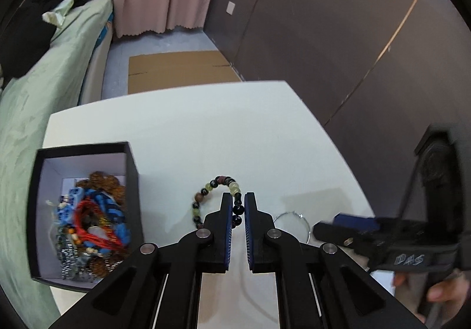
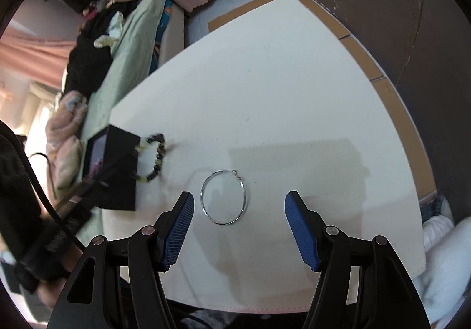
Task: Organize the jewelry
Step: 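Lift the beaded bracelet with the left tool while the right tool closes on the silver hoop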
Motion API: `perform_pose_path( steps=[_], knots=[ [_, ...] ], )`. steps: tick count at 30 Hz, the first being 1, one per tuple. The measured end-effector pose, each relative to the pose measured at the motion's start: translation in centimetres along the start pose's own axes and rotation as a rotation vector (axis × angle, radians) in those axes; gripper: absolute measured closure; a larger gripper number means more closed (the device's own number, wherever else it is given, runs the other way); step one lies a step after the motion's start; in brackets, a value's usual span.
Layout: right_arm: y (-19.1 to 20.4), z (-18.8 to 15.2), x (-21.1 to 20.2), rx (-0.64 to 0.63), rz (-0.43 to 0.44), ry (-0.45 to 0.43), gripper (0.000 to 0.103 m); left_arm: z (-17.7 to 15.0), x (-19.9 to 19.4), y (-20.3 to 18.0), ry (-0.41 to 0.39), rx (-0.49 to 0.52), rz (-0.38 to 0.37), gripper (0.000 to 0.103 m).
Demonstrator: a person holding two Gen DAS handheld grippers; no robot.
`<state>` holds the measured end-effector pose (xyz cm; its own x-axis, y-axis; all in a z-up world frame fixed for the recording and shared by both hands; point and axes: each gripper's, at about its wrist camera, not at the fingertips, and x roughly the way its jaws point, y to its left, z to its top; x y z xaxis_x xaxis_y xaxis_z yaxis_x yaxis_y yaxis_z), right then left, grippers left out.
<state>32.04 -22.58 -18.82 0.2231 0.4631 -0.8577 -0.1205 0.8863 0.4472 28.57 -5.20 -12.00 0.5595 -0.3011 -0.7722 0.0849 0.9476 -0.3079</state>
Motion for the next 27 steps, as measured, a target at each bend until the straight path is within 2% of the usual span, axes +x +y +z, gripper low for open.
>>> perform_pose_path(
  steps=[7, 14, 21, 27],
  knots=[
    [2.8, -0.4, 1.8, -0.111, -0.087, 0.034, 0.038, 0.7, -2.7, 1.3, -0.055, -0.04, -0.051, 0.095],
    [5.1, -1.0, 3.0, -0.225, -0.253, 0.02, 0.038, 1.0, -4.8, 2.5, -0.093, -0.067, -0.073, 0.095],
    [6.8, -2.1, 4.0, -0.336, -0.373, 0.017, 0.038, 0.9, -7.0, 4.4, -0.127, -0.105, -0.073, 0.095],
    [7.1, -2.6, 3.7, -0.349, -0.389, -0.001, 0.039, 0.5, -8.3, 6.0, -0.147, -0.135, -0.063, 0.095]
  ],
)
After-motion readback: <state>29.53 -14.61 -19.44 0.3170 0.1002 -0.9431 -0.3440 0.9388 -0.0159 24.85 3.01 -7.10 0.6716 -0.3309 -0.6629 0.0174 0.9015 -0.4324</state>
